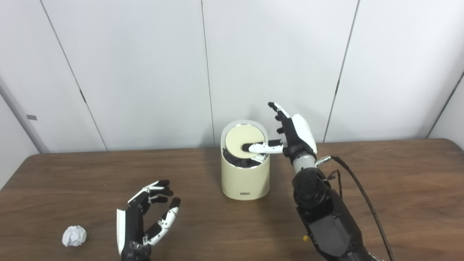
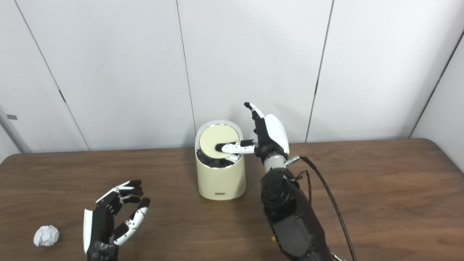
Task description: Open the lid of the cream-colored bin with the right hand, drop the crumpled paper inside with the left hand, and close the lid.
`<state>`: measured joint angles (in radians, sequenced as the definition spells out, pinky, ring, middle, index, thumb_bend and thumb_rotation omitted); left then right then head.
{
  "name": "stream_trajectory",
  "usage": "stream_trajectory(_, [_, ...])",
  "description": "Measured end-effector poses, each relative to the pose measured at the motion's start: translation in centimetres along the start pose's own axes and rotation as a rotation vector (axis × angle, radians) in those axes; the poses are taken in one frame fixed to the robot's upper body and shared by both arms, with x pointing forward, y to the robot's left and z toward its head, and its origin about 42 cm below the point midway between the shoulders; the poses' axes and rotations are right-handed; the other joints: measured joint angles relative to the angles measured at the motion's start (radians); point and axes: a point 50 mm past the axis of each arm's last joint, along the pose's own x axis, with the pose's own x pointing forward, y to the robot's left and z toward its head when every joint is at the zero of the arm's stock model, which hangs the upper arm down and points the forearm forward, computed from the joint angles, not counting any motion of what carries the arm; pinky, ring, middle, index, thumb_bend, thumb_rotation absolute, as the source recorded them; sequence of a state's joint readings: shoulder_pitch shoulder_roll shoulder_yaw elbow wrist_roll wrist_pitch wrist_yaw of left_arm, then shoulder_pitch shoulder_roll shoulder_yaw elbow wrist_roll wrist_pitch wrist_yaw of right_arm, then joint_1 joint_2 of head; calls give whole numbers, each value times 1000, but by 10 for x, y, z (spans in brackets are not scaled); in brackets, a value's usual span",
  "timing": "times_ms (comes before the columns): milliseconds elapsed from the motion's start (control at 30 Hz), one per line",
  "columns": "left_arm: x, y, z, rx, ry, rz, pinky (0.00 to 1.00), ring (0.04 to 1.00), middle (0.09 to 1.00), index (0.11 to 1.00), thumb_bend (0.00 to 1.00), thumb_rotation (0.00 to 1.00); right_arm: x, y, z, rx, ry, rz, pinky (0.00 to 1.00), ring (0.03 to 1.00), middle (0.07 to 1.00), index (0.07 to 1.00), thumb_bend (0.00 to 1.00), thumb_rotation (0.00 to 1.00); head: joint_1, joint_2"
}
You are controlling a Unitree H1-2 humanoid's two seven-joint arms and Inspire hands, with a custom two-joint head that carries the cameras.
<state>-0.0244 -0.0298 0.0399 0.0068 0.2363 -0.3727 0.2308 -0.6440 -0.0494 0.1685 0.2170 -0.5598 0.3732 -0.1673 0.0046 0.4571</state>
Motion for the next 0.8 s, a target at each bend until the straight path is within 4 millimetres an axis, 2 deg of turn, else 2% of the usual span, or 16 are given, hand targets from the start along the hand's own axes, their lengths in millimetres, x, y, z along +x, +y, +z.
stream_trajectory(367, [0,0,0,-1,0,1,582,677,704,497,477,69,0,0,3,-4,-38,-18,678,857,920,894,944,77,-3,2])
stream_trajectory(500, [0,-1,0,-1,0,1,581,676,703,497,477,70,0,0,4,-10,-45,-24,678,853,915,888,945,51,-2,2])
stream_trajectory(567, [0,-1,0,-1,0,1,581,677,703,497,477,70,0,0,4,-11,-46,-26,694,860,917,890,933,72,-3,0])
stream_trajectory(667, [0,-1,0,-1,0,1,585,680,703,497,477,71,-1,0,4,-9,-46,-27,719,873,923,895,915,189,-3,0])
stream_trajectory(800, [0,-1,0,0,1,1,580,676,702,497,477,72,-3,-1,-1,-12,-16,-21,747,885,928,907,885,460,-6,-3])
